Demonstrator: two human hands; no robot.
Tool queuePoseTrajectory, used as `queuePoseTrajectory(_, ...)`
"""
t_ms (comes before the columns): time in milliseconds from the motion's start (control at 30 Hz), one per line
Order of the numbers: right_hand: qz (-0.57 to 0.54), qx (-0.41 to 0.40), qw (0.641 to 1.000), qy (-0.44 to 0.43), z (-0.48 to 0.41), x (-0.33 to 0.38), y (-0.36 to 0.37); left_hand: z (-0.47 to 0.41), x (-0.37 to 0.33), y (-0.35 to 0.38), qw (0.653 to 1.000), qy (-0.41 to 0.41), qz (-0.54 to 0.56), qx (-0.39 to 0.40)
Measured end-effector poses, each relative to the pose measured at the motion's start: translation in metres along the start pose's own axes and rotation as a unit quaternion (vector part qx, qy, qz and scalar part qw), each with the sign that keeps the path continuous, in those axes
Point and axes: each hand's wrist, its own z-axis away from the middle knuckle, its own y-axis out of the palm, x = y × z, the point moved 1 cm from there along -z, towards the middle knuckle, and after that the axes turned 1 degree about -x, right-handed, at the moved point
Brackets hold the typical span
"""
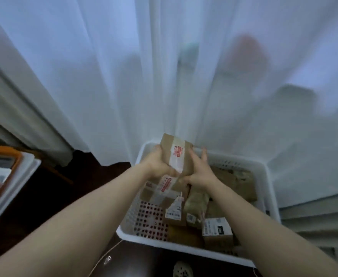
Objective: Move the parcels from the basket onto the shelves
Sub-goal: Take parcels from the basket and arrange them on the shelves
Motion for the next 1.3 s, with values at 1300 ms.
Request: queuePoseTrajectory(1300, -0.595, -0.317, 0.720, 0.166, 0.425, -0.003, -0.137, 0.276, -0.191, 0.084, 0.655, 0.637, -0.385, -0.129)
